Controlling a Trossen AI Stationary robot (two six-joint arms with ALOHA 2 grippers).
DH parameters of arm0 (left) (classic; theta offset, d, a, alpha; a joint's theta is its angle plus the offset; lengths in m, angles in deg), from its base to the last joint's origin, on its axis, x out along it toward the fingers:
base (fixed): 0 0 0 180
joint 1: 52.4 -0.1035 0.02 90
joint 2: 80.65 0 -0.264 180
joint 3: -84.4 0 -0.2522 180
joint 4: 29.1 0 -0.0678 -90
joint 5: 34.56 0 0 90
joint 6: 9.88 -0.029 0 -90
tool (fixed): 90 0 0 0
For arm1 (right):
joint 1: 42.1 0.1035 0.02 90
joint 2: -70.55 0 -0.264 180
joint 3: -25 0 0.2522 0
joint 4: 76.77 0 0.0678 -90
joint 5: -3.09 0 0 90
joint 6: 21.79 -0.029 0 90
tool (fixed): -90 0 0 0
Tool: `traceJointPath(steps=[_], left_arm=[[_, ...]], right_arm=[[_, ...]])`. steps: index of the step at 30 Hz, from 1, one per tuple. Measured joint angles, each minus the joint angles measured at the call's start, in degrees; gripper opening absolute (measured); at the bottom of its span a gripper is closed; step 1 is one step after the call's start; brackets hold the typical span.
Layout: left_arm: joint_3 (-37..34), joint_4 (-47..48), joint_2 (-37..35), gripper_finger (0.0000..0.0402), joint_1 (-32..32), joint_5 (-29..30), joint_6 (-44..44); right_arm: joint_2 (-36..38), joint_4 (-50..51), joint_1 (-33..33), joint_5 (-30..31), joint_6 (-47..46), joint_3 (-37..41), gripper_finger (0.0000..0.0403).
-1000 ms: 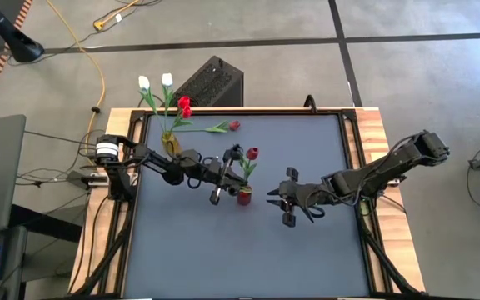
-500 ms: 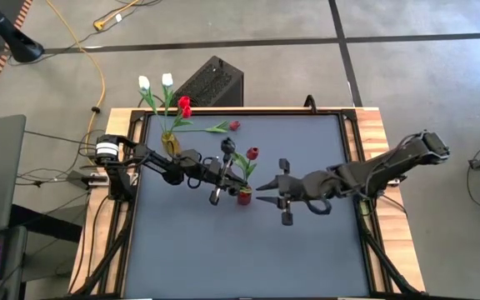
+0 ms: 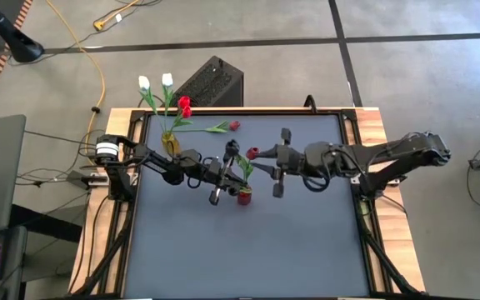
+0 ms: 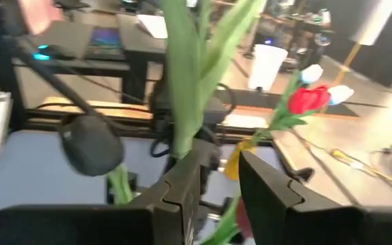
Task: Sort flowers into vase by color
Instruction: Put the black tulip into the red vase
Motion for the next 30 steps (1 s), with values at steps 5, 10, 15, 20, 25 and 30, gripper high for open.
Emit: traceJointPath(steps=[5, 10, 15, 20, 25, 30], left_arm=[[0.0, 0.1, 0.0, 0.0000, 0.0, 0.0, 0.0], [0.0, 0.1, 0.0, 0.0000, 0.0, 0.1, 0.1], [0.0, 0.2, 0.0, 0.0000, 0.0, 0.1, 0.6], [0.0, 0.2, 0.0, 0.0000, 0.0, -0.1, 0.6], [0.0, 0.2, 0.0, 0.0000, 0.0, -0.2, 0.5], [0.0, 0.2, 0.0, 0.0000, 0.0, -0.7, 0.6]], right_arm=[[0.0, 1.4, -1.3, -4.0, -0.9, 0.0, 0.0128], [-2.5, 0.3, -1.7, -5.8, -0.6, 0.0, 0.0128], [-3.8, -1.1, -1.7, -6.1, 0.0, 0.0, 0.0128], [-4.7, -3.3, -2.0, -6.0, 0.7, -0.1, 0.0128], [-6.1, -4.2, -3.2, -7.1, 0.7, -0.1, 0.0128], [-5.9, -4.3, -3.5, -8.1, 0.7, 0.0, 0.0128]])
